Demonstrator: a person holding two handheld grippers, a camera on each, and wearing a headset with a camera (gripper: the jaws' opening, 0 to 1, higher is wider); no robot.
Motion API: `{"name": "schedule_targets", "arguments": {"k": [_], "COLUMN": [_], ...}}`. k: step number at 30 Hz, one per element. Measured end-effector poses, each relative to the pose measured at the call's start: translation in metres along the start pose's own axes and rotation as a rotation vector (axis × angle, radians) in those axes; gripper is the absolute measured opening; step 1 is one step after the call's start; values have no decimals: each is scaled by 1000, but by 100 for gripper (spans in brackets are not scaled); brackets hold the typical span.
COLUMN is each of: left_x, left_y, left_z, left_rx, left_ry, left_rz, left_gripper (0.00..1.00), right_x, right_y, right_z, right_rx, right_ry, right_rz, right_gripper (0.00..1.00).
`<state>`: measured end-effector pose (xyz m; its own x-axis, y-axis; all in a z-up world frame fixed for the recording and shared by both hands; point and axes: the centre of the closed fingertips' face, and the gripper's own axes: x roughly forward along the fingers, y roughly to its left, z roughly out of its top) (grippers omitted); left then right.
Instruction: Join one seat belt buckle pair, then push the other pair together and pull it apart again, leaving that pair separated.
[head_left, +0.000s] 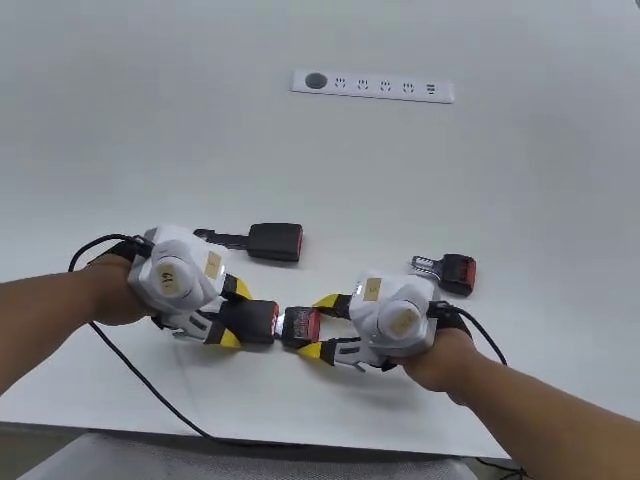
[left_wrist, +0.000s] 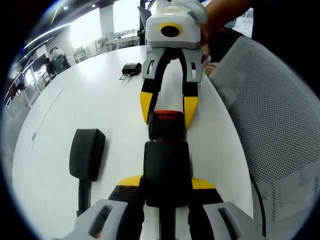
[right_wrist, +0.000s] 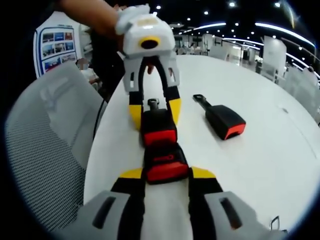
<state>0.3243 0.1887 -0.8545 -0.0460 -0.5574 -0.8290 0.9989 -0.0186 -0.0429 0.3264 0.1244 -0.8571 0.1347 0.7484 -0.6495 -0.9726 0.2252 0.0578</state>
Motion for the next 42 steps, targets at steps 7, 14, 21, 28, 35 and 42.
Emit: {"name": "schedule_targets", "arguments": {"k": [7,14,21,28,35,42], "left_x": [-1,-2,-3,-3,-7,-31], "left_y": [-2,-2,-1,-2,-13,10], "left_z": [3,3,3,3,23,31], "left_rx": [2,-1,0,-15,-218,-97], "left_ry": [-17,-26,-35,-26,-69,-97], "left_rz": [2,0,1,-4,-57,105], "left_gripper": [34,34,34,34,56,76], "right_x": [0,0,-1,0,-5,-36], "right_y": [1,1,2,3,9,-11], "right_z": [0,0,1,2,13,24], "right_rx": [11,25,26,24,114,193], "right_ry": [-11,-18,-24,-46,-86,-202], "right_rz": [-6,-5,-9,-18,-28,-102], "right_gripper": [32,32,32,34,42,83]}}
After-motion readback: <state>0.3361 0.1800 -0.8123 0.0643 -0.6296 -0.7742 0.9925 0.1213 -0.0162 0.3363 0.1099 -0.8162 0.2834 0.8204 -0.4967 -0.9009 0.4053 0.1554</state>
